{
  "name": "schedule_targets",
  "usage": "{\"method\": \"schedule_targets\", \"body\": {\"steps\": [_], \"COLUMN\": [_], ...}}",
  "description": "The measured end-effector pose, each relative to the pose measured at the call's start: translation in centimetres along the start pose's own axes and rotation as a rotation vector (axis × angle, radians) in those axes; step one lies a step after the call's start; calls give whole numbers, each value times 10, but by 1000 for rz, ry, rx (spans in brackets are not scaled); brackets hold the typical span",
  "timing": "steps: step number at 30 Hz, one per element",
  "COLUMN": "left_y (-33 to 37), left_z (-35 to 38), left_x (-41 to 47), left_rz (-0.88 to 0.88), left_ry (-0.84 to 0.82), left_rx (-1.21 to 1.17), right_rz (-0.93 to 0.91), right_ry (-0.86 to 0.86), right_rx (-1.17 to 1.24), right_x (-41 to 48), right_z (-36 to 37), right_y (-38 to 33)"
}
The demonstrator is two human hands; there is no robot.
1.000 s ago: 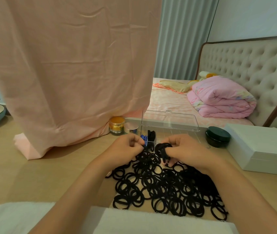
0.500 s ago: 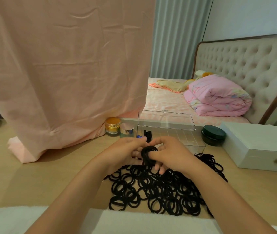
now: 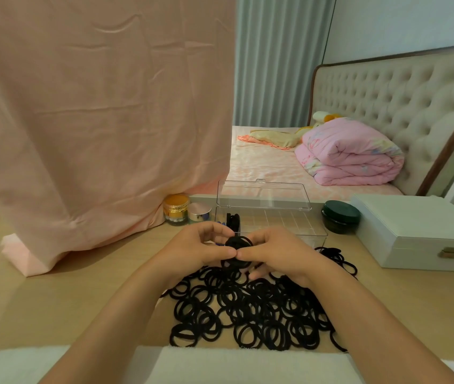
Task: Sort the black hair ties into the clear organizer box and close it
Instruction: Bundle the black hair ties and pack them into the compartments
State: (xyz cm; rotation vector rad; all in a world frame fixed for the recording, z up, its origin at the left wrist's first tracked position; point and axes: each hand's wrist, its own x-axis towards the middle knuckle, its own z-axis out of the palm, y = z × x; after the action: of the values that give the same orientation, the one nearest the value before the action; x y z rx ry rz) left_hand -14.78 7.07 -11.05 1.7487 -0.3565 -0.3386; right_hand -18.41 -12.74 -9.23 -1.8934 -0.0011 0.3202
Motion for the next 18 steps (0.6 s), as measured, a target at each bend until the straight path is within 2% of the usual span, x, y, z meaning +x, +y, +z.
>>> {"method": "schedule_targets", "body": {"steps": [3,7,9,12,14,16,18], "left_y": [1,1,0,-2,-5,-5,-2], "left_z": [0,-6,-8,-9,-9,-6,-2], "left_x": [0,-2,-1,2,5,5,4], "left_rz": [-12,-126,-161,-177,-143,-127,-133], "left_ry": [-28,-190,-128,104,201,182,89], "left_rx": [-9,-164,-177,-128,-71,-84,-139], "right_rz": [14,26,28,12,-13,-40,-58], "right_ry": [-16,33,49,73,-11,-106,-99], "right_rx": [24,119,165,173,184,206,168], "right_x": [-1,-4,-5,-8,-10,-11,-10], "right_z": [-1,-6,-8,-12,-12,-8,-3], "right_y": [-1,-5,-7,-10,-11,-13,-13]}}
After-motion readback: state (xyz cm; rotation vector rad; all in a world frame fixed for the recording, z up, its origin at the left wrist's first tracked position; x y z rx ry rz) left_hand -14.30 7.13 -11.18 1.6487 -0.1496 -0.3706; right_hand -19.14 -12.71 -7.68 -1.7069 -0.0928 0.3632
